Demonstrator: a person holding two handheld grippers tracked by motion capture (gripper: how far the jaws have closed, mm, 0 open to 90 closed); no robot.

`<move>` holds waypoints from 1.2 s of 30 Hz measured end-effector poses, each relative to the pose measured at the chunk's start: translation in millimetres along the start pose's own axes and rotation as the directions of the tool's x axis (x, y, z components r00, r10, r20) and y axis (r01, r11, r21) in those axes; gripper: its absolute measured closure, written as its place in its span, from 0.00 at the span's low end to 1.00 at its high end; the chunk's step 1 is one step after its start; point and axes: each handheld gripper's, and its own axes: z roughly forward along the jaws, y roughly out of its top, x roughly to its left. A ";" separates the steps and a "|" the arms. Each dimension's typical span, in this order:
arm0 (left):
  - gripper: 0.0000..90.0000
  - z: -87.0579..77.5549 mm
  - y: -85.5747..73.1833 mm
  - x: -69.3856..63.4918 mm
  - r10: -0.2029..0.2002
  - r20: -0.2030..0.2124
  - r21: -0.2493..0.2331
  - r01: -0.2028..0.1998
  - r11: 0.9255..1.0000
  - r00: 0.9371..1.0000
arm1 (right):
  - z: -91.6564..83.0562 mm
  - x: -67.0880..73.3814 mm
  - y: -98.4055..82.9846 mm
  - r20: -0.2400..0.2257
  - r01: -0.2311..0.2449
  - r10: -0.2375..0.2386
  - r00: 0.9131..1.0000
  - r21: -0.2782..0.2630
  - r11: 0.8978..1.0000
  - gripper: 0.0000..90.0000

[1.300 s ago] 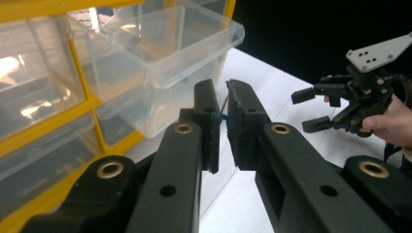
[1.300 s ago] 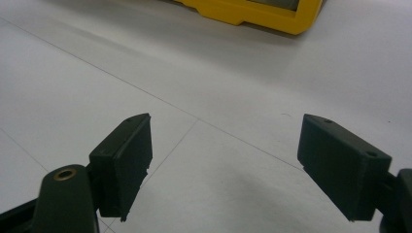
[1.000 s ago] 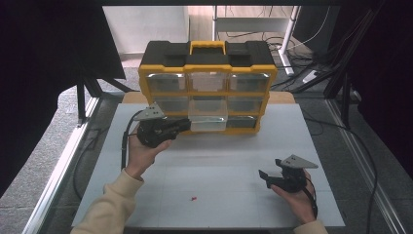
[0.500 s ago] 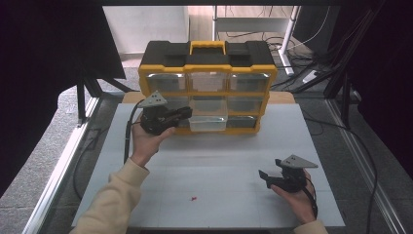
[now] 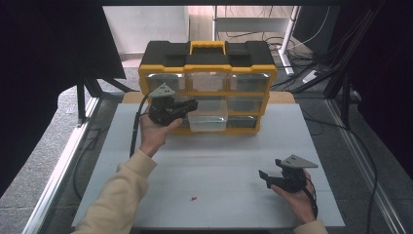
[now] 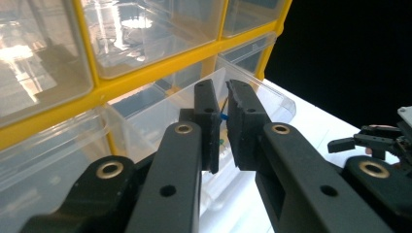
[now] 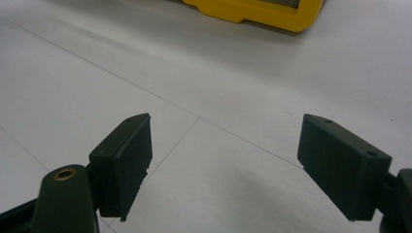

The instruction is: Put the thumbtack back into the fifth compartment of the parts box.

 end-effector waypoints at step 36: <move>0.22 -2.4 0.2 -3.8 0.053 -0.004 0.034 -0.052 0.998 0.999 | 0.4 0.1 -0.9 0.001 0.002 -0.002 1.000 0.006 1.000 0.23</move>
